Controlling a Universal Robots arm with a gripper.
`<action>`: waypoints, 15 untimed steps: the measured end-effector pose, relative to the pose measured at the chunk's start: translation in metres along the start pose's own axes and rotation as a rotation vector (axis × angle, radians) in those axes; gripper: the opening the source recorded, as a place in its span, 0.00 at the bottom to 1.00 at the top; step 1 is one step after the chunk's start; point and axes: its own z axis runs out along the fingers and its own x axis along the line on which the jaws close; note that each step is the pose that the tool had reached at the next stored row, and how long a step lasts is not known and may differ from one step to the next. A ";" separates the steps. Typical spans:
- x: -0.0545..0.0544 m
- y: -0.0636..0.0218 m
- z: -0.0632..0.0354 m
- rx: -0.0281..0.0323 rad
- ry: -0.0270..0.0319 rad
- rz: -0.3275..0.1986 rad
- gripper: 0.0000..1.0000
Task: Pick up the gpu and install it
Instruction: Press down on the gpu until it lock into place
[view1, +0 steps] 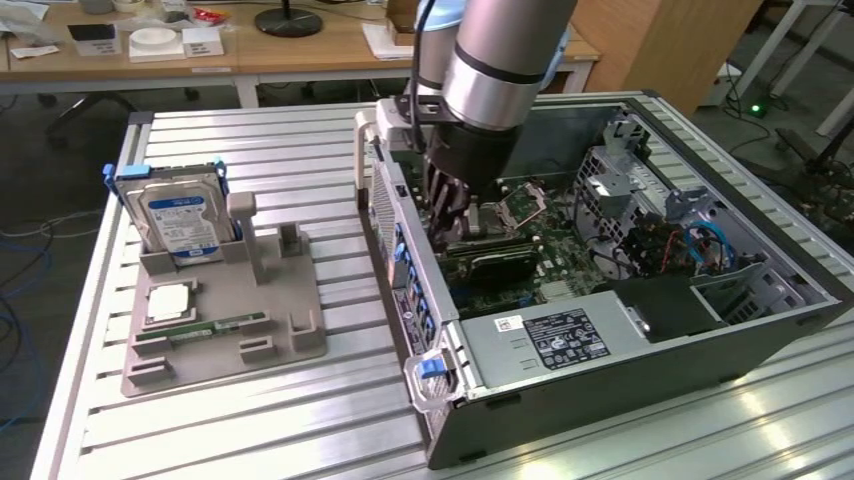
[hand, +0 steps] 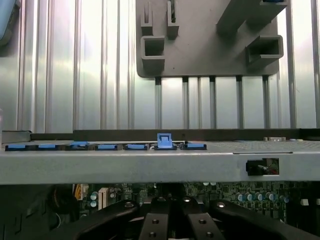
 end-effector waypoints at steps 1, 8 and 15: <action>0.000 -0.0017 0.0000 -0.0006 0.0001 0.000 0.11; -0.002 -0.0110 0.0041 -0.0018 0.0002 -0.001 0.11; -0.006 -0.0136 0.0129 -0.0010 0.0014 -0.011 0.11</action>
